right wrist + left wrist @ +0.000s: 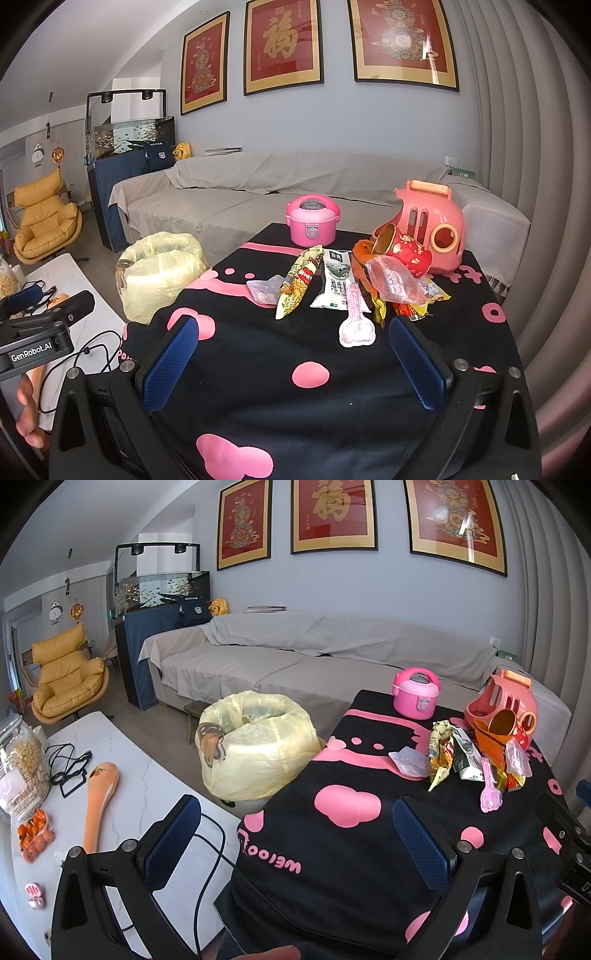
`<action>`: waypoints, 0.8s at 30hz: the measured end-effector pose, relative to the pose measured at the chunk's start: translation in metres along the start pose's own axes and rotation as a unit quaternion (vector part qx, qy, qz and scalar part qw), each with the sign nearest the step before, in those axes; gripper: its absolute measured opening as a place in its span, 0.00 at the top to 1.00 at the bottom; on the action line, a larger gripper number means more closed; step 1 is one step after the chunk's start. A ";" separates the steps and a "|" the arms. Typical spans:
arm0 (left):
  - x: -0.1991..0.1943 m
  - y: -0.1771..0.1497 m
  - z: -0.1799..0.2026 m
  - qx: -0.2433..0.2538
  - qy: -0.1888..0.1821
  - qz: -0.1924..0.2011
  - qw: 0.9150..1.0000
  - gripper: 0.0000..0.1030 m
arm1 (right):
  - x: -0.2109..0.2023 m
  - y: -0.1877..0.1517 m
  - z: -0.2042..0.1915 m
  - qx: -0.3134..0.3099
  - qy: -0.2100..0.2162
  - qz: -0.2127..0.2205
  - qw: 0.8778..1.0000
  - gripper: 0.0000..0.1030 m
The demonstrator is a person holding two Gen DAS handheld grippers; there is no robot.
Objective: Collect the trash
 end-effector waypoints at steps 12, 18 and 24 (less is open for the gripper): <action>0.003 -0.005 0.001 -0.002 0.000 -0.002 1.000 0.00 | 0.000 0.000 0.000 0.001 0.000 0.000 1.000 0.01; 0.001 -0.002 -0.001 -0.001 -0.001 -0.002 1.000 0.00 | 0.000 0.000 0.000 0.000 0.000 0.000 1.000 0.01; 0.004 -0.004 0.001 -0.005 -0.010 -0.005 1.000 0.00 | 0.003 -0.001 0.006 0.004 -0.005 -0.001 1.000 0.01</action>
Point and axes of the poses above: each gripper's, at about its wrist camera, not at the fingertips, and x roughly the way its jaws point, z to its right, y to its top, the point moved 10 cm from there along x, roughly the way its jaws point, and after that the axes turned 7 degrees about -z, right-handed, at the moved point
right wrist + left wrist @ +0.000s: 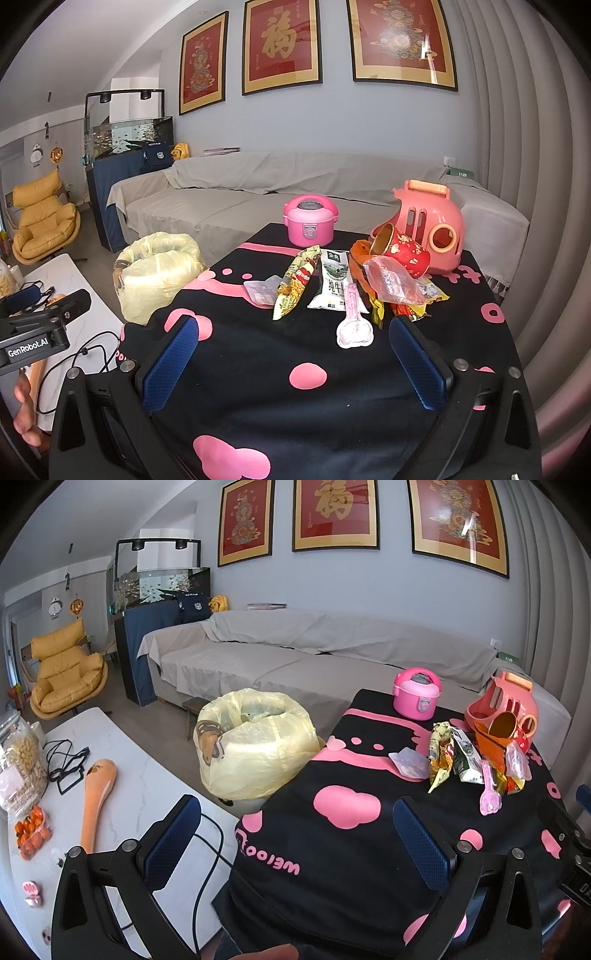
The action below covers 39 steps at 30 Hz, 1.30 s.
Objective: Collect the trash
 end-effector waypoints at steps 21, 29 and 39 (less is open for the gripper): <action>0.100 0.023 0.166 0.141 -0.215 -0.081 0.963 0.00 | 0.040 -0.018 0.142 0.069 -0.110 -0.036 0.991 0.01; 0.166 0.046 0.209 0.126 -0.242 -0.120 0.955 0.00 | 0.081 0.013 0.185 0.085 -0.074 -0.056 0.992 0.01; 0.197 0.056 0.208 0.120 -0.249 -0.140 0.951 0.00 | 0.189 0.087 0.175 0.086 -0.037 -0.069 0.993 0.01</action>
Point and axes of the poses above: each gripper's, at about its wrist camera, not at the fingertips, and x roughly the way its jaws point, z to its right, y to its top, the point moved 10 cm from there along x, roughly the way its jaws point, and after that the axes turned 7 degrees about -z, right-handed, at the moved point
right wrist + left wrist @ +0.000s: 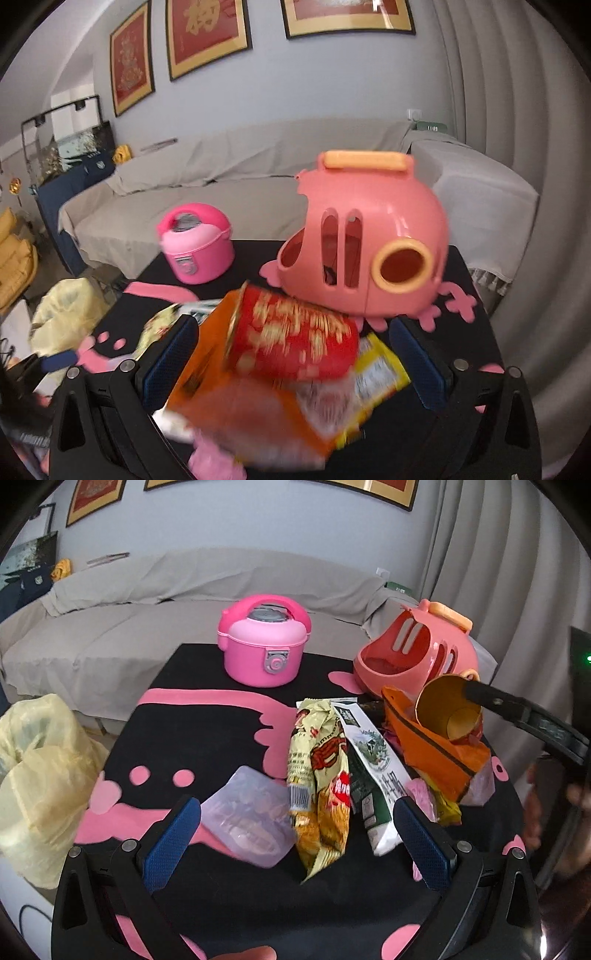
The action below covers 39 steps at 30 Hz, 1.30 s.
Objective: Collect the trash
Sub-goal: 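Grasp the yellow-red chip bag with the left tool while the right tool grasps the red cup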
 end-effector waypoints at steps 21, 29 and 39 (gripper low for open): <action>0.073 0.004 -0.023 -0.068 -0.017 -0.052 0.996 0.00 | 0.026 -0.040 0.042 0.003 -0.033 -0.063 0.997 0.58; 0.075 -0.002 -0.018 -0.024 0.021 -0.050 0.998 0.00 | 0.021 -0.038 0.040 -0.002 -0.025 -0.061 0.998 0.89; 0.032 0.017 -0.046 -0.115 -0.056 0.000 0.992 0.00 | 0.011 -0.039 0.031 -0.020 -0.035 -0.056 0.998 0.90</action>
Point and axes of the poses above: each gripper's, at about its wrist camera, not at the fingertips, and x roughly the way its jaws point, z to its right, y to its top, the point moved 10 cm from there along x, roughly the way its jaws point, and after that the axes turned 7 degrees about -z, right-handed, at the moved point
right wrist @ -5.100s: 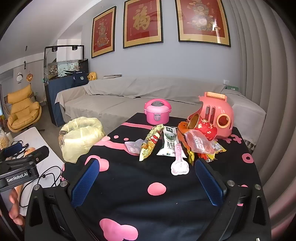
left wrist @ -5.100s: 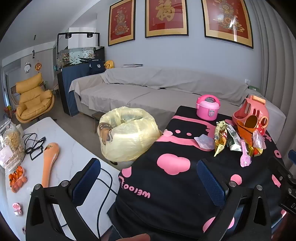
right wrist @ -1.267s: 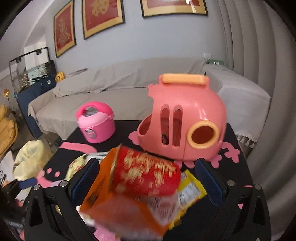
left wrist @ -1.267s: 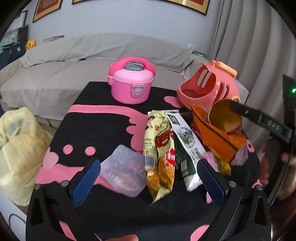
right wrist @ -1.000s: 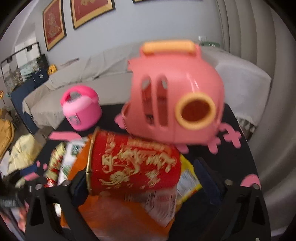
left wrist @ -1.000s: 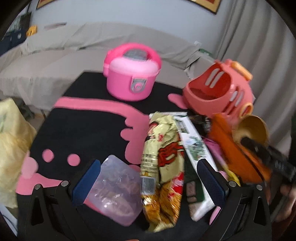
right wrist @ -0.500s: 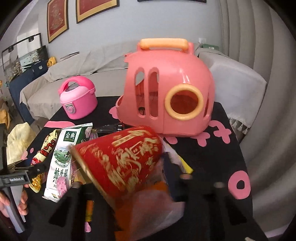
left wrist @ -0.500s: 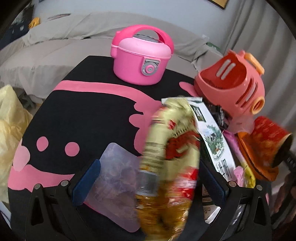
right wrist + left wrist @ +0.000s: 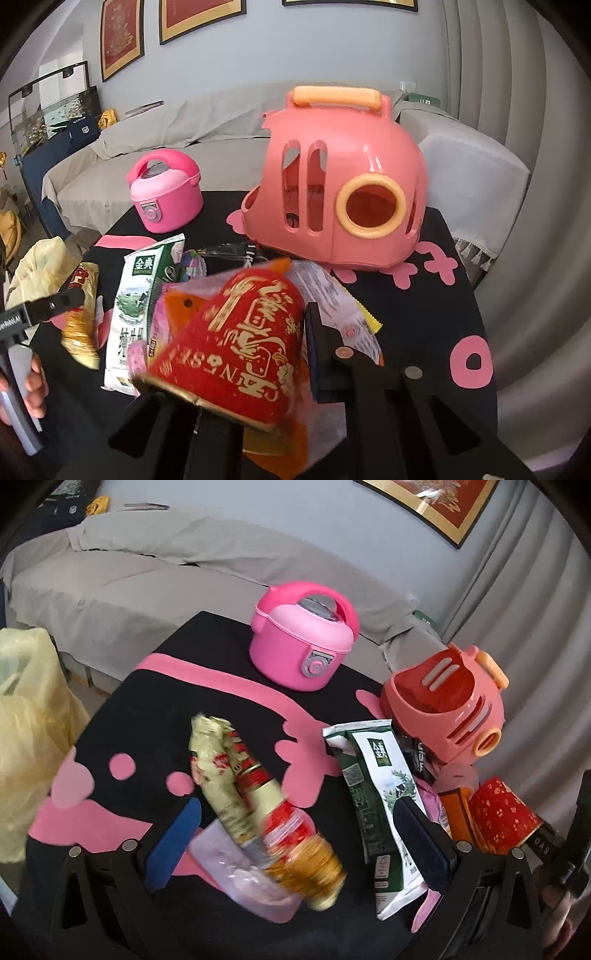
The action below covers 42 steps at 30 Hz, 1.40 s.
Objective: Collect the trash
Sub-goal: 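Grasp the yellow-red chip bag with the left tool while the right tool grasps the red cup, then drop the chip bag into the yellow trash bag while the right tool carries the cup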
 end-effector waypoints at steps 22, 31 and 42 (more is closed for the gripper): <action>0.003 -0.006 0.000 0.038 0.009 -0.029 0.999 0.75 | -0.036 -0.023 -0.012 -0.034 -0.008 0.036 0.999 0.14; -0.021 -0.008 -0.008 0.051 0.027 -0.015 0.998 0.75 | -0.063 -0.057 -0.034 -0.048 0.010 0.034 0.998 0.06; -0.067 -0.019 -0.022 0.052 0.037 0.013 0.998 0.75 | -0.063 -0.048 -0.058 0.014 0.016 0.065 0.998 0.01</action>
Point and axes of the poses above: each gripper's, at about its wrist camera, not at the fingertips, and x roughly the way its jaws point, z to its right, y to its top, the point moved 10 cm from there along x, roughly the way its jaws point, and after that the axes turned 7 degrees about -z, right-handed, at the moved point
